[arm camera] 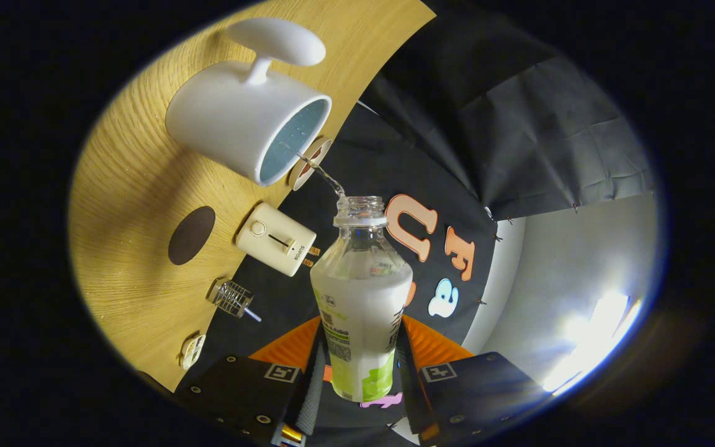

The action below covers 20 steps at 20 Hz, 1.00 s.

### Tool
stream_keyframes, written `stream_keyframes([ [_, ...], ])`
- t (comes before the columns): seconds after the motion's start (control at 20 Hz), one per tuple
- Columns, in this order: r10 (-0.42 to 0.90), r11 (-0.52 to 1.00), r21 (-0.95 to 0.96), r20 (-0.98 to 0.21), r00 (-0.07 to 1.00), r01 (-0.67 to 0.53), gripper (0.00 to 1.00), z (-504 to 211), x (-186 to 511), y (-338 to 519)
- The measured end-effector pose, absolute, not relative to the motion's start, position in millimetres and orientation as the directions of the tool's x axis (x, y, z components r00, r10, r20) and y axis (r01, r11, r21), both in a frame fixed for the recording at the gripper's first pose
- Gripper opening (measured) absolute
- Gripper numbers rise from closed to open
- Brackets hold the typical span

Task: Take the bottle from table, then pour the juice into the cup, finally place the bottle on the coaster

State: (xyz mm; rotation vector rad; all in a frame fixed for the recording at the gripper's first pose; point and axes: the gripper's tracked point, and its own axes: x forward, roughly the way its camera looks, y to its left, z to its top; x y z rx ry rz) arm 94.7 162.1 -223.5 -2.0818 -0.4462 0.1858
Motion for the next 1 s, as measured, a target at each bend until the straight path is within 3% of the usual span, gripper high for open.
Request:
stream_keyframes([
  [1.0, 0.431, -0.537, -0.805, -0.006, 0.902, 0.251, 0.56, -231.7, 83.5, 177.8],
])
